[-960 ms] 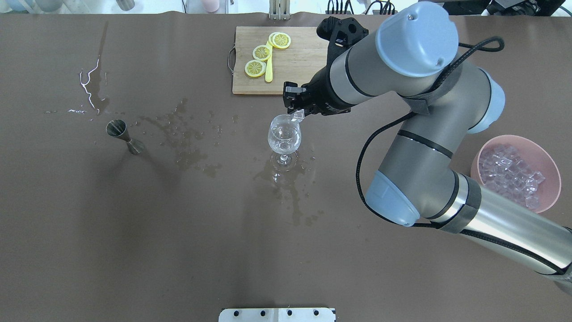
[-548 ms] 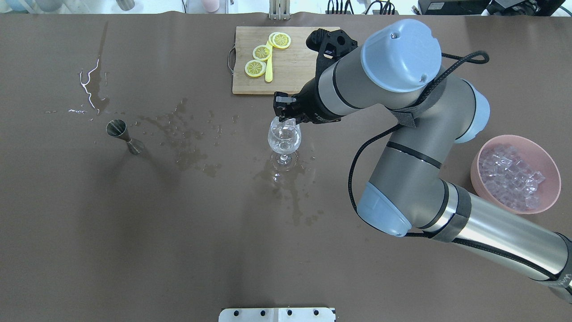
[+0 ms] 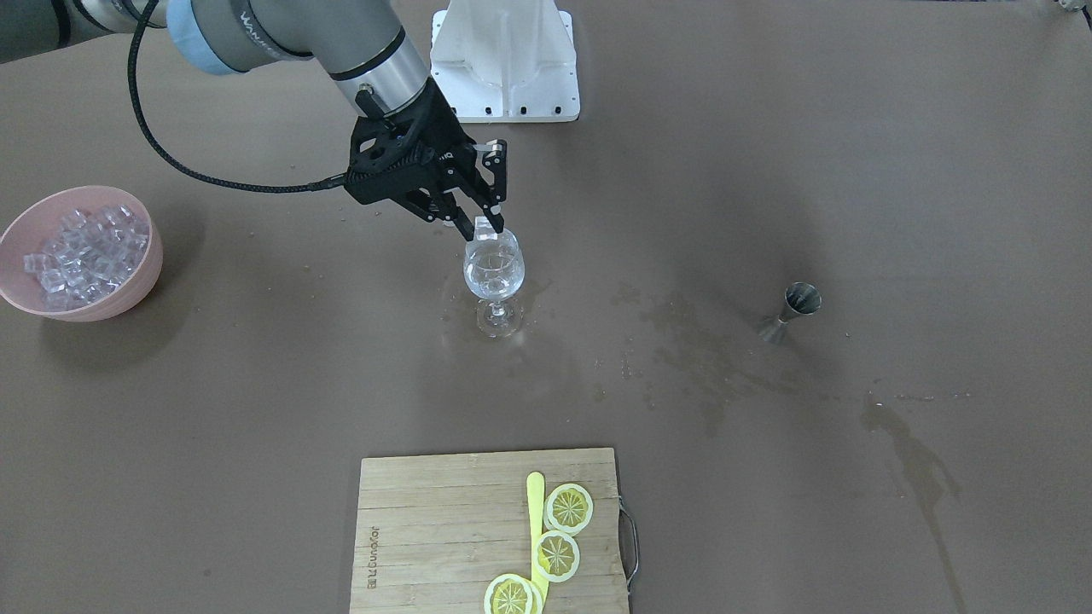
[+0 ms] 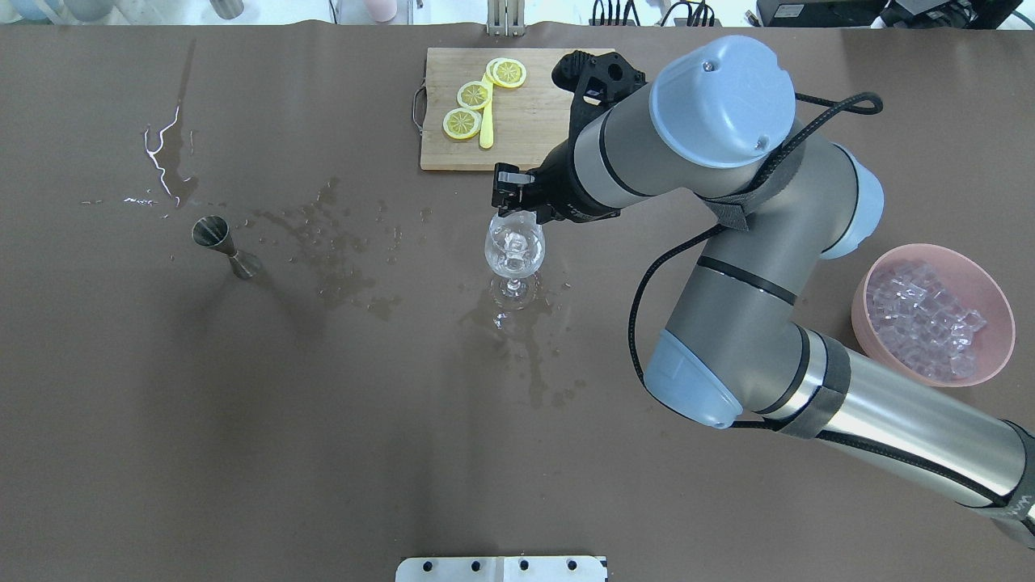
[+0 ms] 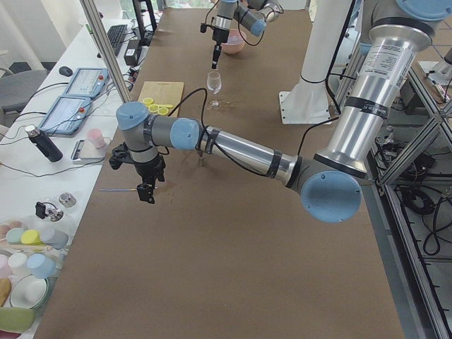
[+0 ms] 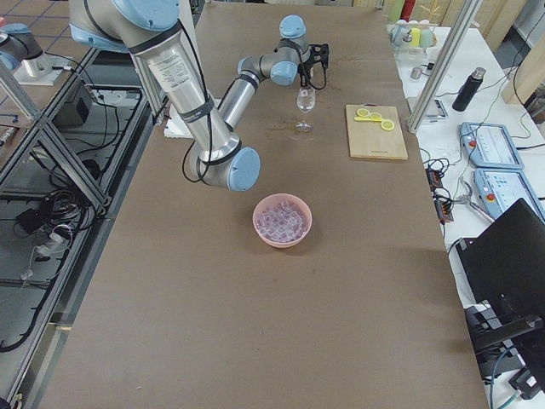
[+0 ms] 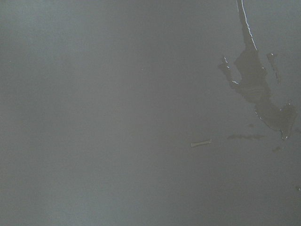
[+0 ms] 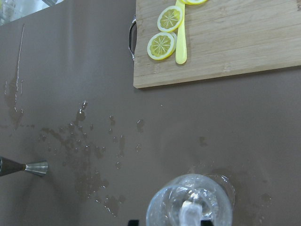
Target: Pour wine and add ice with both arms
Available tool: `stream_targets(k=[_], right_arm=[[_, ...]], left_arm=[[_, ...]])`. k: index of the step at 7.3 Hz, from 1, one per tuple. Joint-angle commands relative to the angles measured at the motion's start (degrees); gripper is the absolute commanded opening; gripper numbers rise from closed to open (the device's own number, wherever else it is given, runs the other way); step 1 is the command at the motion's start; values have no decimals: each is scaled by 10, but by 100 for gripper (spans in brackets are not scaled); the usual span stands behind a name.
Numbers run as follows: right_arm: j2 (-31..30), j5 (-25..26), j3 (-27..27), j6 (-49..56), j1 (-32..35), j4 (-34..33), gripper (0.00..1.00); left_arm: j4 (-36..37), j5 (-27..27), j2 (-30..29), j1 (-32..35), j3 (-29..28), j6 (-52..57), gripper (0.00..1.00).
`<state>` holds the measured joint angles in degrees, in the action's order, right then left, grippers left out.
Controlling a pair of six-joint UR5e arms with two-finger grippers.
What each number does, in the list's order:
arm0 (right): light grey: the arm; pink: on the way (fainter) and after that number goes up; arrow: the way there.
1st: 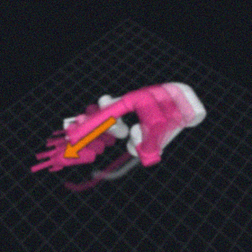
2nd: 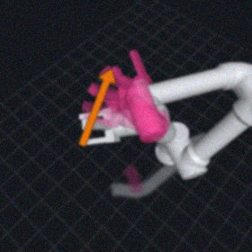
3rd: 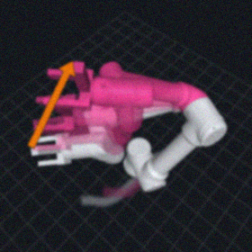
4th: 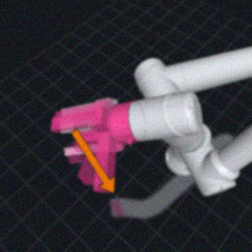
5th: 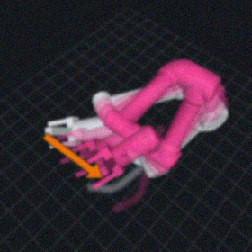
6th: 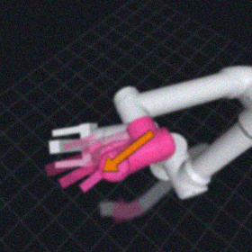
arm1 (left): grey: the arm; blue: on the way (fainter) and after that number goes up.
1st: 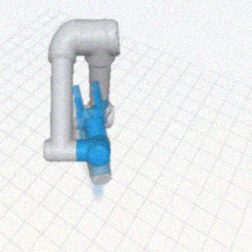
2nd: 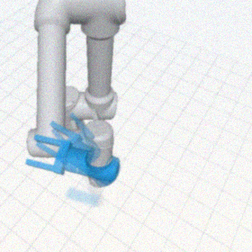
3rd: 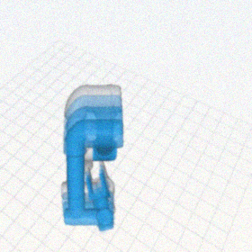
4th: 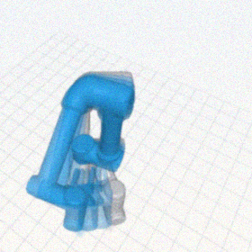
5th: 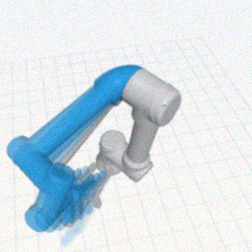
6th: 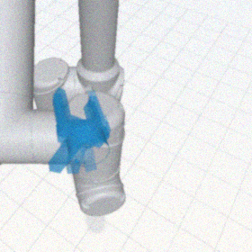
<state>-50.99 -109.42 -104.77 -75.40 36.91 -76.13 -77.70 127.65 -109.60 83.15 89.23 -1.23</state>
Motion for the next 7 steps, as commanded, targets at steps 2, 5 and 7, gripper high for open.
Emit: stream_targets(k=[2, 5, 7], right_arm=[[1, 4, -5, 1, 2, -6, 100], [-25, -83, -85, 67, 82, -151, 100], [-81, -153, -105, 117, 148, -196, 100]], left_arm=[[0, 0, -1, 0, 1, 0, 98], [0, 0, -1, 1, 1, 3, 98], [0, 0, -1, 6, 1, 4, 98]])
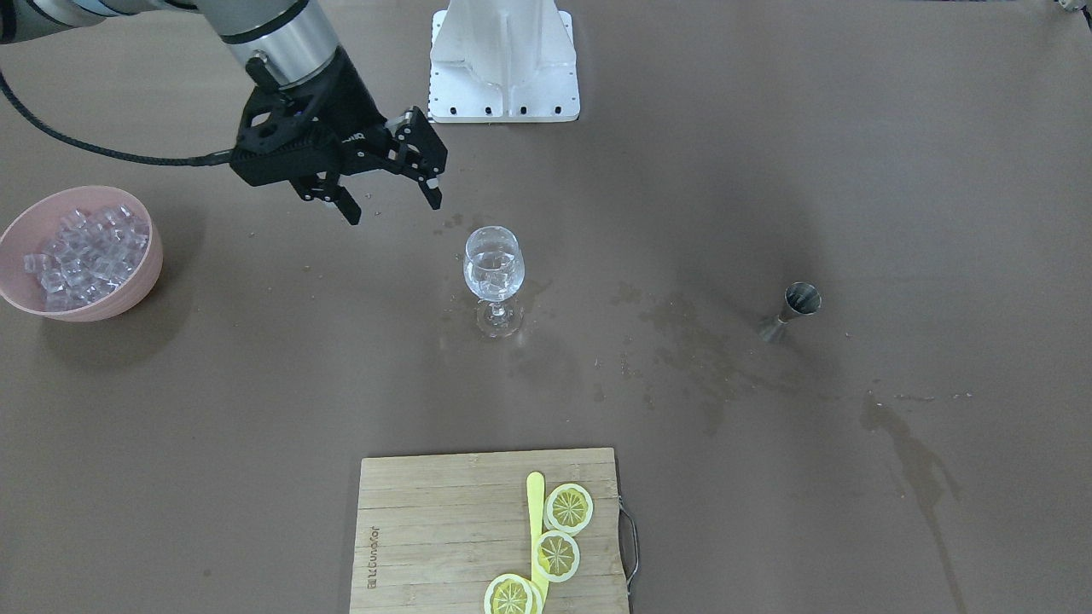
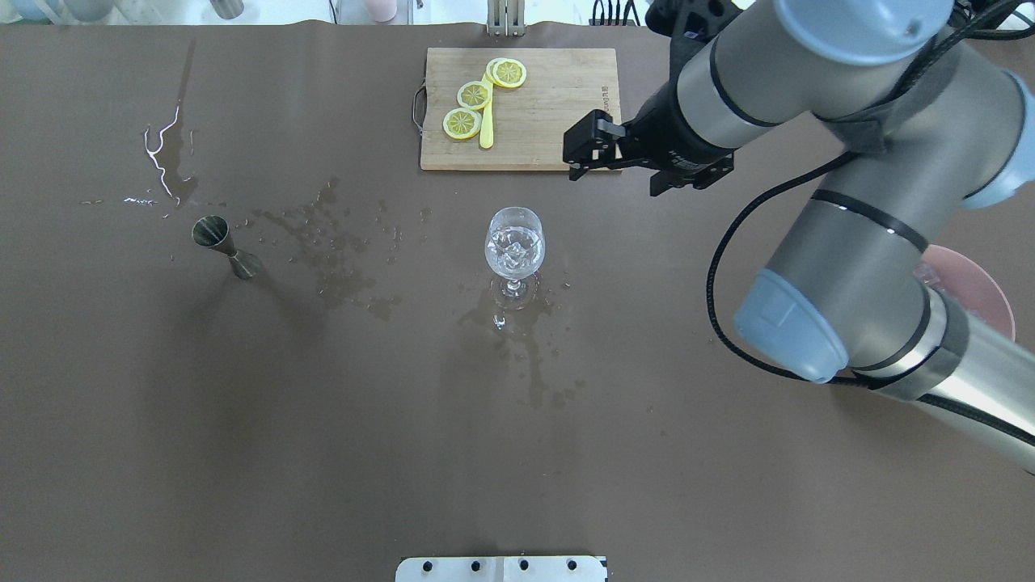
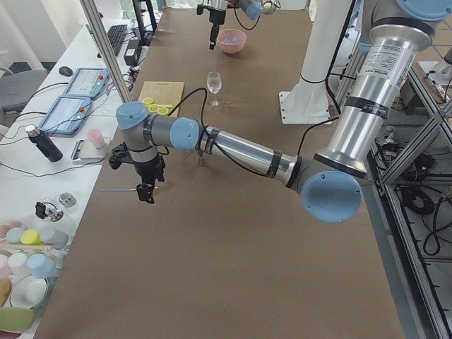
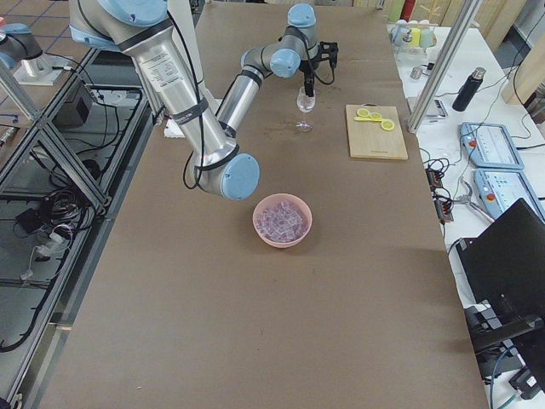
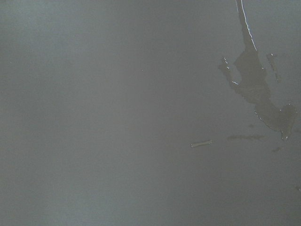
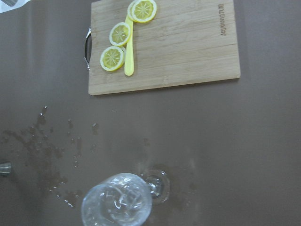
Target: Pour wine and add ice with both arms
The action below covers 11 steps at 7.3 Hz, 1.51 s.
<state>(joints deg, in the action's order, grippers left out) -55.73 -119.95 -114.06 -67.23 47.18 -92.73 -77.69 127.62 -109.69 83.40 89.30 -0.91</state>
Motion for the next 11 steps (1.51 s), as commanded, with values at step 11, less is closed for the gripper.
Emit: stream_targets(k=[11], right_arm=[[-296, -95, 158, 640, 333, -96, 100]], left_arm=[[0, 15, 75, 49, -15, 109, 98]])
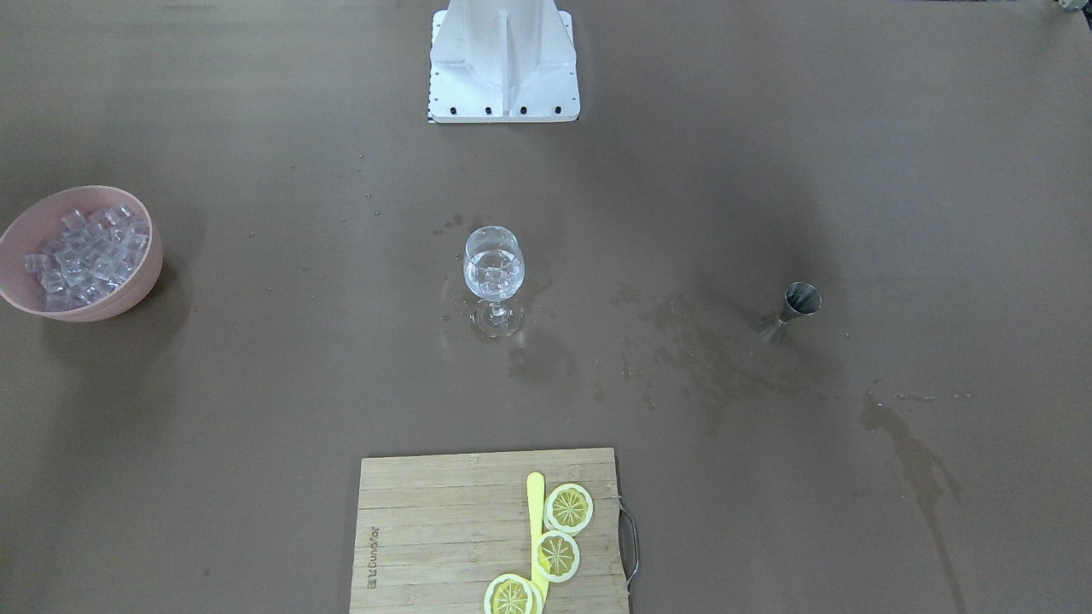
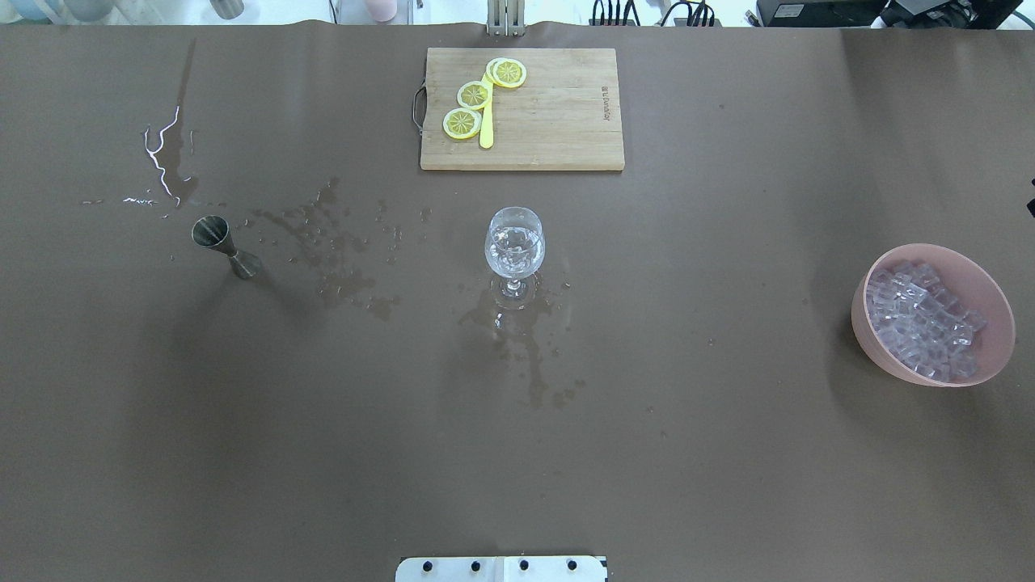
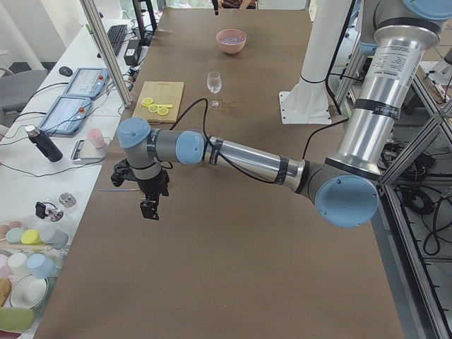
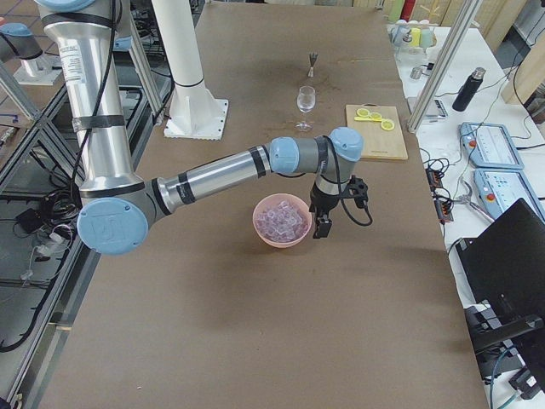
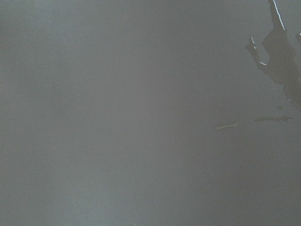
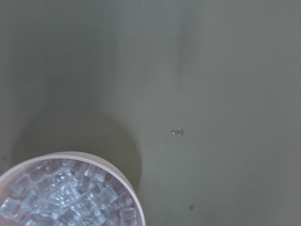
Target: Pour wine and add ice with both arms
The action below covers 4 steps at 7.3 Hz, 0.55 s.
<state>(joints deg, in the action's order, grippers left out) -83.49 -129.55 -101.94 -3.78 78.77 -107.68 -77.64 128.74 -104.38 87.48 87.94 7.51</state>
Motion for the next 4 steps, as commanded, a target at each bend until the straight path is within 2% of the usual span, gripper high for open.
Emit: stream_targets(k=[1, 2, 4], right_arm=[[-19, 0, 95, 9, 31, 127, 100], [-19, -3, 131, 9, 43, 169, 100], [-20, -21, 134, 8, 58, 172, 100]], left_arm=[[-1, 4, 38, 19, -6, 34, 98], [-6, 4, 54, 23, -8, 37, 98], [-64, 24, 76, 27, -30, 31, 98]])
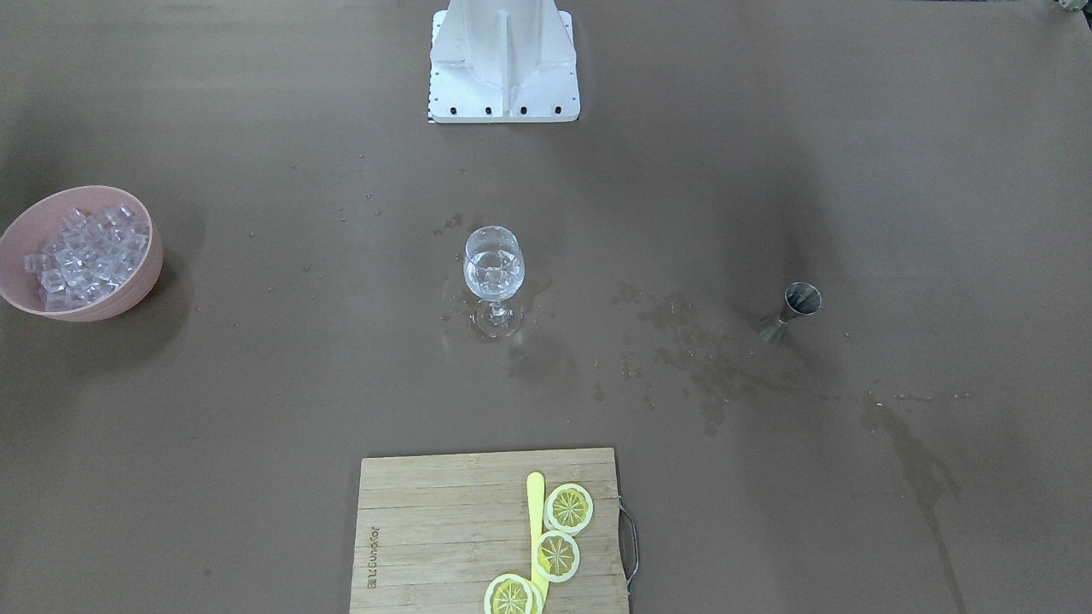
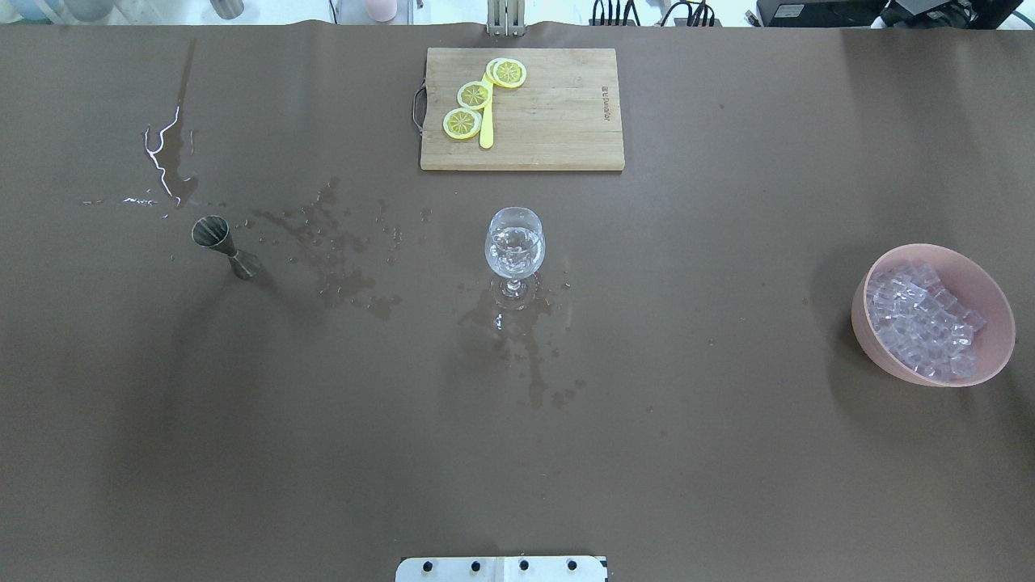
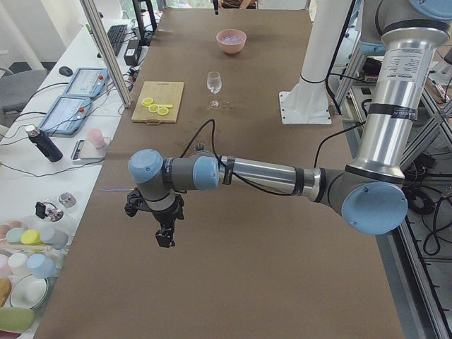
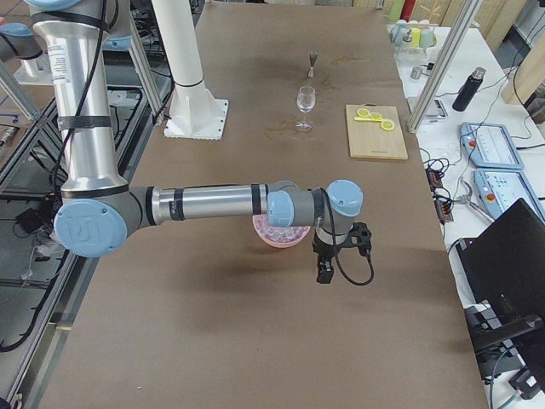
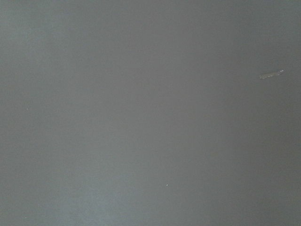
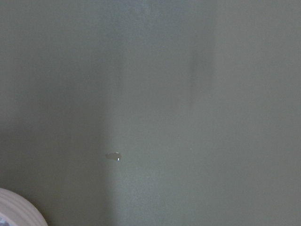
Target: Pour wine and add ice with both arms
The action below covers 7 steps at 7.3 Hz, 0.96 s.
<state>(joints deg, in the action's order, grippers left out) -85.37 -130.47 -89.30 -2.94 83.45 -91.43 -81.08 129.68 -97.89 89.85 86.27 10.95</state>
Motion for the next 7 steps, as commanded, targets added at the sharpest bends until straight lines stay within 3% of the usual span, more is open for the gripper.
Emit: stream_targets(k=[1, 7], right_arm=[[0, -29, 4, -7, 24, 5, 100], [4, -50, -23, -11, 33, -15, 100]], left_arm=[[-29, 22, 10, 3, -15, -5, 98], [-22, 23, 9, 3, -22, -6, 98]])
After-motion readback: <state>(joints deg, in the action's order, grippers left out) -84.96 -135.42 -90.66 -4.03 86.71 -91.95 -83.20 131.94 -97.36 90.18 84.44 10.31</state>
